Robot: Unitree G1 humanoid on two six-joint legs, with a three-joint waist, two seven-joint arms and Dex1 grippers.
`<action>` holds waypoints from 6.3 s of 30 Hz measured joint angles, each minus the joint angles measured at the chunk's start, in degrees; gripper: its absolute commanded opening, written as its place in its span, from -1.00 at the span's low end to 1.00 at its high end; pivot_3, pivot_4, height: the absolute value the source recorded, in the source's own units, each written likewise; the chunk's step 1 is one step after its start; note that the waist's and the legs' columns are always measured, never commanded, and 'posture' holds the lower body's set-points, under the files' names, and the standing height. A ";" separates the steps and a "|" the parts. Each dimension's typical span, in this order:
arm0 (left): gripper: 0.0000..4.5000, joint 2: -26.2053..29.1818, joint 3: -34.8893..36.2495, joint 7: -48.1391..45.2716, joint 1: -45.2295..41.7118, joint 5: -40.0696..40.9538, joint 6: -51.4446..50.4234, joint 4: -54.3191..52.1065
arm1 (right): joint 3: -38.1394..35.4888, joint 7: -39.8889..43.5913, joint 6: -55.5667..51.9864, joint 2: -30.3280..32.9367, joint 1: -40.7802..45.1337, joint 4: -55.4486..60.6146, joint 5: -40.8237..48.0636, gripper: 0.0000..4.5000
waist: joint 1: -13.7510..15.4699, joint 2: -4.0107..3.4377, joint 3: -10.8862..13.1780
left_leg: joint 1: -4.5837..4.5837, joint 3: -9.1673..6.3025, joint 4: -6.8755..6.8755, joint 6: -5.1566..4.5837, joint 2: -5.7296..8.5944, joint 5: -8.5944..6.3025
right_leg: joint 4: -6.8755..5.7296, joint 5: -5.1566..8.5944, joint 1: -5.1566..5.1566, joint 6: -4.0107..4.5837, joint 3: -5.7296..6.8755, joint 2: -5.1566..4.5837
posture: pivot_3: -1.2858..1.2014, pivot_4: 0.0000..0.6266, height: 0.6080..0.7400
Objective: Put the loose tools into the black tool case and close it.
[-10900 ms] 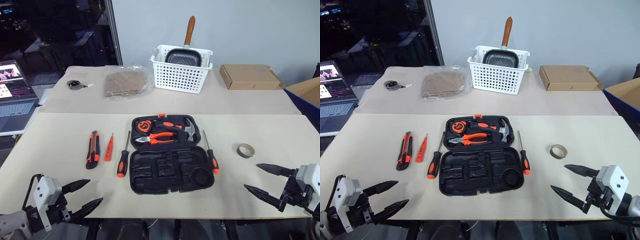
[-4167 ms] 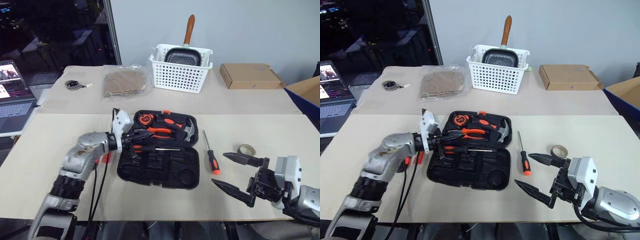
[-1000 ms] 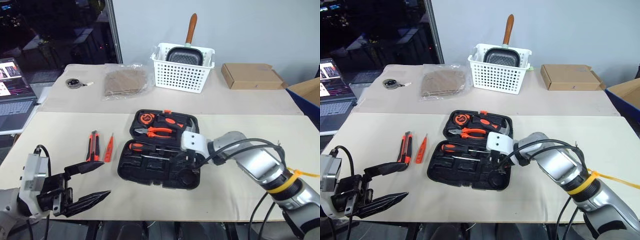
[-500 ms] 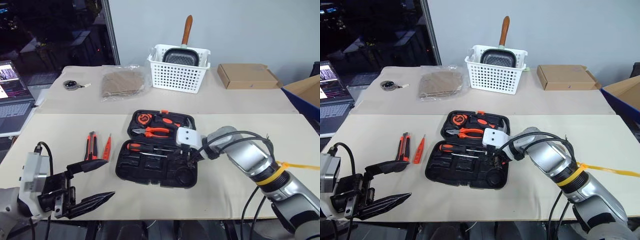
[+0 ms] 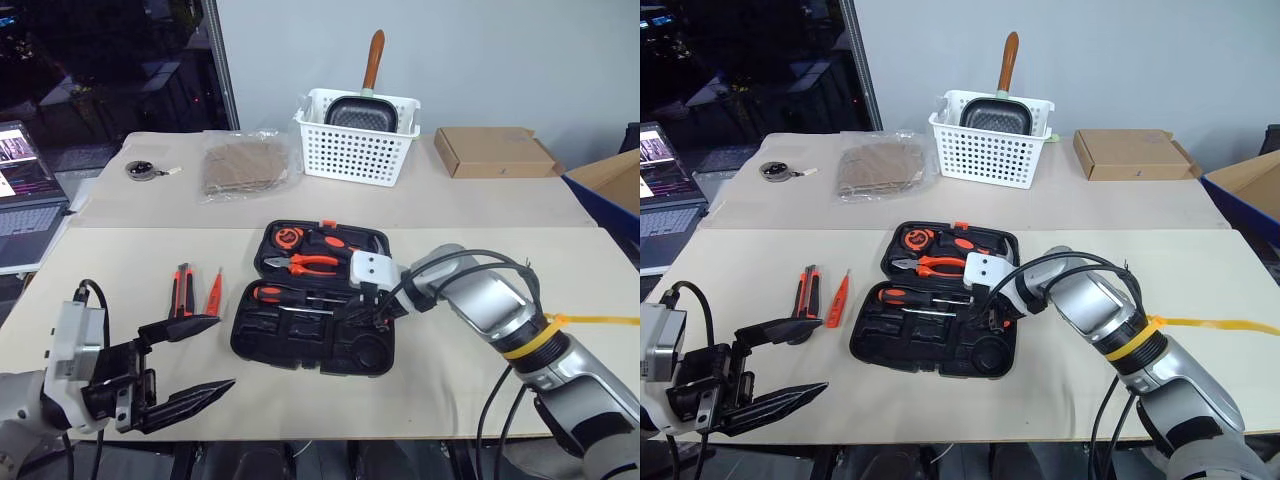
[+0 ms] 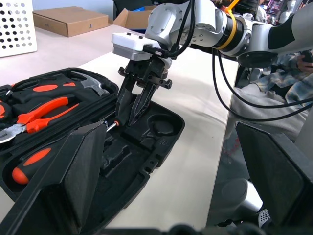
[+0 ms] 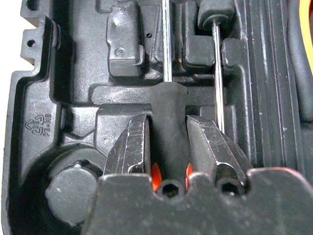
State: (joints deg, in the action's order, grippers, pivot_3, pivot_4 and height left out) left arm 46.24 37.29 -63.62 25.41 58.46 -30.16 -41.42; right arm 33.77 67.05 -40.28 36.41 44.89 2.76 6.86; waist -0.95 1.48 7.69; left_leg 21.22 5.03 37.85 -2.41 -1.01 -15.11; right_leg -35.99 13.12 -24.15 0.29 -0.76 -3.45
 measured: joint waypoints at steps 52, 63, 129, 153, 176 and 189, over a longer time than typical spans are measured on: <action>1.00 -0.49 -4.23 -0.05 -1.71 -4.36 0.38 1.00 | -17.51 -22.23 6.85 -8.80 -25.83 13.49 2.42 -0.99 | 0.14 -0.05 0.06 | 0.29 0.00 -0.07 0.04 0.01 -0.01 | 0.08 0.02 -0.20 0.01 0.05 0.11 | 0.03 -0.52 1.00; 1.00 -1.47 -4.02 0.98 0.15 -5.11 1.51 1.13 | -10.24 -21.40 16.07 -4.49 -24.39 11.38 -6.45 -0.99 | 0.19 0.14 -0.13 | -0.09 -0.01 -0.07 0.03 0.01 -0.02 | 0.10 0.09 0.13 -0.01 0.04 0.03 | 0.03 -0.52 1.00; -0.67 -30.47 -21.80 73.95 -48.59 -34.76 -57.52 16.13 | -35.77 -1.69 21.15 3.98 -35.20 20.58 27.58 1.00 | 1.53 0.20 0.13 | 0.20 -0.31 -0.06 0.23 0.21 0.02 | -0.06 -0.10 0.04 -0.19 -0.03 -0.45 | 0.03 -0.52 1.00; -0.67 2.18 -56.38 -11.81 -58.30 -49.73 24.62 45.11 | -42.07 -7.99 23.48 4.66 -51.38 27.97 27.12 1.00 | 1.55 0.04 0.12 | 0.65 -0.11 0.05 -0.11 0.19 -0.03 | 0.16 0.02 -0.15 -0.30 0.13 0.15 | 0.03 -0.52 1.00; -0.24 -3.43 -58.50 -15.39 -59.65 -56.03 26.24 48.11 | -43.46 -10.88 23.35 5.31 -54.76 31.49 28.15 1.00 | 1.26 0.02 0.11 | 0.49 -0.12 0.17 -0.17 0.19 -0.06 | 0.00 0.03 -0.07 -0.38 0.05 0.19 | 0.03 -0.52 1.00; -0.32 -1.80 -42.77 -11.28 -55.93 -38.82 5.20 32.53 | -43.55 -10.88 23.34 5.50 -54.99 31.55 28.18 1.00 | 1.04 -0.06 0.06 | 0.48 -0.18 0.35 -0.17 0.16 -0.07 | -0.11 0.03 -0.04 -0.40 0.04 0.15 | 0.03 -0.52 1.00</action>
State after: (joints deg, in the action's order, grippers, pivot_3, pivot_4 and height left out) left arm 44.44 -5.47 -74.90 -30.53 19.64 -24.97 -8.89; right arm -9.78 56.16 -16.94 41.91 -10.10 34.31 35.03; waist 0.08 1.42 7.76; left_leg 21.70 4.85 38.20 -2.58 -0.85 -15.18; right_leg -36.11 13.15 -24.19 -0.11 -0.73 -3.30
